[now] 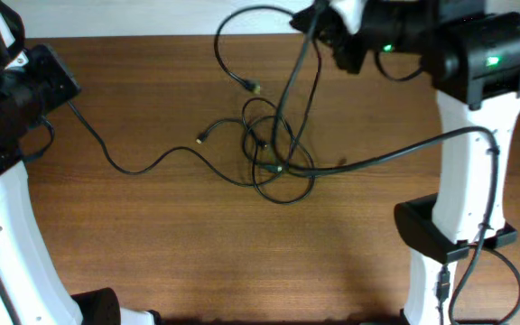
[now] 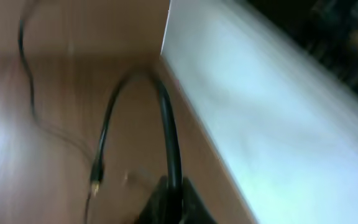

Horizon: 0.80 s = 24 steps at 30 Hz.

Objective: Untangle cables

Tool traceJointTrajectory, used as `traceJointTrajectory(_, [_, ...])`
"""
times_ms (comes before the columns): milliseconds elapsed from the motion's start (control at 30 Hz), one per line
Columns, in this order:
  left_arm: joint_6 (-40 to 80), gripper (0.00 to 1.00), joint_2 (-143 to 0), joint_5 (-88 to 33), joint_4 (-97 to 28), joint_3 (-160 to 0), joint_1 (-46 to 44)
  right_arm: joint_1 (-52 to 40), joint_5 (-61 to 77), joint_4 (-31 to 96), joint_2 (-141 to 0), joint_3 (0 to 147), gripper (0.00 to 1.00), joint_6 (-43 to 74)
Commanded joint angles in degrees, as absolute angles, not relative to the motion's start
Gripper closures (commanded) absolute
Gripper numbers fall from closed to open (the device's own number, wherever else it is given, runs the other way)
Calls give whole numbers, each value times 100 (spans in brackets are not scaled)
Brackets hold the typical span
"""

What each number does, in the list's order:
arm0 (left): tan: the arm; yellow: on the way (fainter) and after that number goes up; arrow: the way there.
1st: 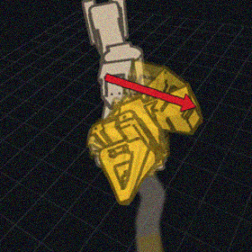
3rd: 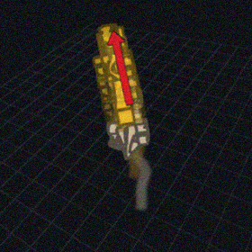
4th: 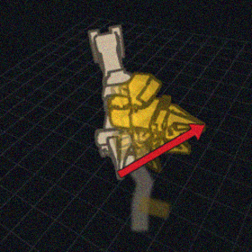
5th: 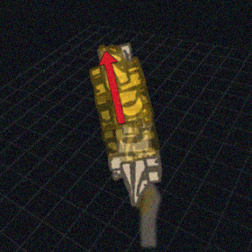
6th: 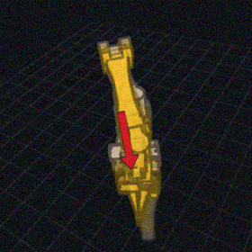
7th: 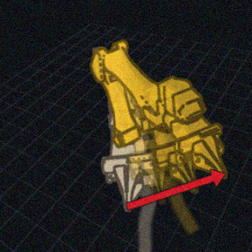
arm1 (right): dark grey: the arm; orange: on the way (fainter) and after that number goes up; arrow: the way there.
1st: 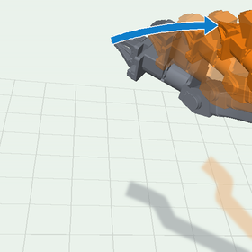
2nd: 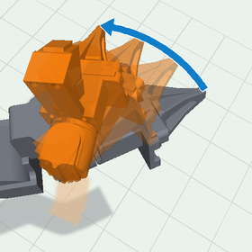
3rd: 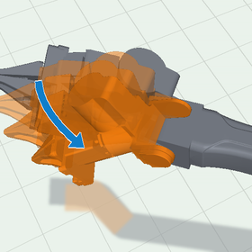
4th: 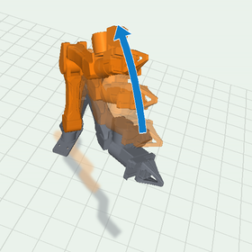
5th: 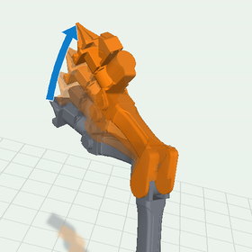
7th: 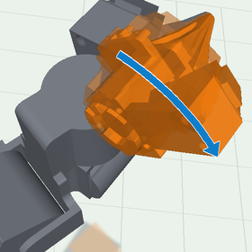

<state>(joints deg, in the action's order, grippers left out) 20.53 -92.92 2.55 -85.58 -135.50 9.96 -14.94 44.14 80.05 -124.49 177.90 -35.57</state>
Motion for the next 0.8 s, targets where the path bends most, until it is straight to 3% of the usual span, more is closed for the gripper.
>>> traceJointTrajectory(0, [1959,100,-9345,320,-8580,-13590,974,-1081,5474,7192,-11848,17834,96,-2268])
traceJointTrajectory(167, [1962,100,-9496,318,-8621,-13590,974,-617,5496,5983,-11076,17834,96,-1273])
traceJointTrajectory(300, [1962,100,-9660,318,-8670,-13590,974,-3,5465,5841,-10545,17834,96,-1160])
traceJointTrajectory(367, [1962,100,-9662,270,-8700,-13592,974,694,6141,5833,-10516,17834,96,-869])
traceJointTrajectory(433, [1962,100,-9664,252,-8672,-13592,974,827,7081,5428,-10547,17832,96,-366])
traceJointTrajectory(533, [1964,100,-9664,202,-8702,-13592,974,816,7076,5332,-10593,17799,96,-353])
traceJointTrajectory(667, [1962,100,-9664,207,-8801,-13592,974,1968,6954,5769,-10982,16997,96,-582])
traceJointTrajectory(767, [1955,100,-9662,123,-8840,-13592,958,2495,5817,6040,-11155,16064,96,-1131])
